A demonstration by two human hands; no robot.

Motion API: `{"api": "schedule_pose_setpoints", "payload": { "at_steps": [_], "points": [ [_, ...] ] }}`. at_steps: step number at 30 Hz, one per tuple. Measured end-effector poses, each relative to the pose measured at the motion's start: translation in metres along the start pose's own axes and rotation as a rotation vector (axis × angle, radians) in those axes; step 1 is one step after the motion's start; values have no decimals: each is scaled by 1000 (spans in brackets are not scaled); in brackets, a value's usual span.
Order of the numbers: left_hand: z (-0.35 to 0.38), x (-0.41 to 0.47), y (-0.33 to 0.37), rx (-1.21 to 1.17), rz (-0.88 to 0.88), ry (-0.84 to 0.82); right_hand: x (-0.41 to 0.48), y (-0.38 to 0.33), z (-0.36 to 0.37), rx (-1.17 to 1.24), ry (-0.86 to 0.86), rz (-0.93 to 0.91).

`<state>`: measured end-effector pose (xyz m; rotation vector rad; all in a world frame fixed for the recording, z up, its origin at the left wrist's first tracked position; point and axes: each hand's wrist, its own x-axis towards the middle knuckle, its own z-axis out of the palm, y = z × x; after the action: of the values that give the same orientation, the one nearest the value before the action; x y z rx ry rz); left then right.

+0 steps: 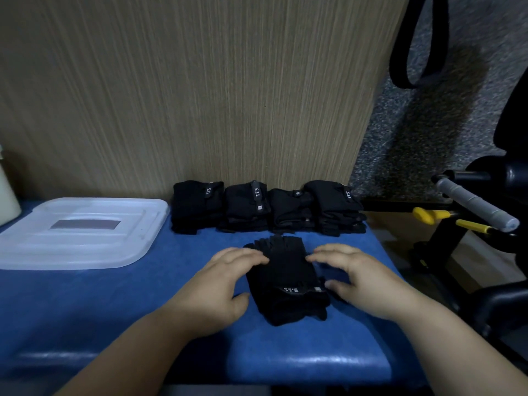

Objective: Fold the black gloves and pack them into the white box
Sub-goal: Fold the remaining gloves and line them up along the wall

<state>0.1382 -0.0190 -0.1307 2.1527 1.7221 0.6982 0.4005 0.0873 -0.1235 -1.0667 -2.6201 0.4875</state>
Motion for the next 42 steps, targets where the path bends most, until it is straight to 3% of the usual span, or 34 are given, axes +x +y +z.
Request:
{"api": "schedule_pose_setpoints", "payload": {
  "at_steps": [4,9,14,19,26,29,34,42],
  "points": [
    [6,1,7,-58,-5,-107,0,-1,2,68,-77,-17],
    [15,8,4,-71,-42,-75,3,-1,6,64,-105,-18],
    [19,7,9,-126,-135,51,3,-4,1,81,-124,-44],
    [18,7,13,-357,-256,163,3,-13,2,112,-162,-91],
    [18,10,17,-602,-365,235,13,-26,21,229,173,-76],
    [17,11,18,-654,-383,242,15,-28,22,359,170,4],
    [14,12,18,-485,-447,288,21,-31,30,450,208,128],
    [17,17,17,-366,-447,349,22,-47,33,269,308,296]
  ]
}}
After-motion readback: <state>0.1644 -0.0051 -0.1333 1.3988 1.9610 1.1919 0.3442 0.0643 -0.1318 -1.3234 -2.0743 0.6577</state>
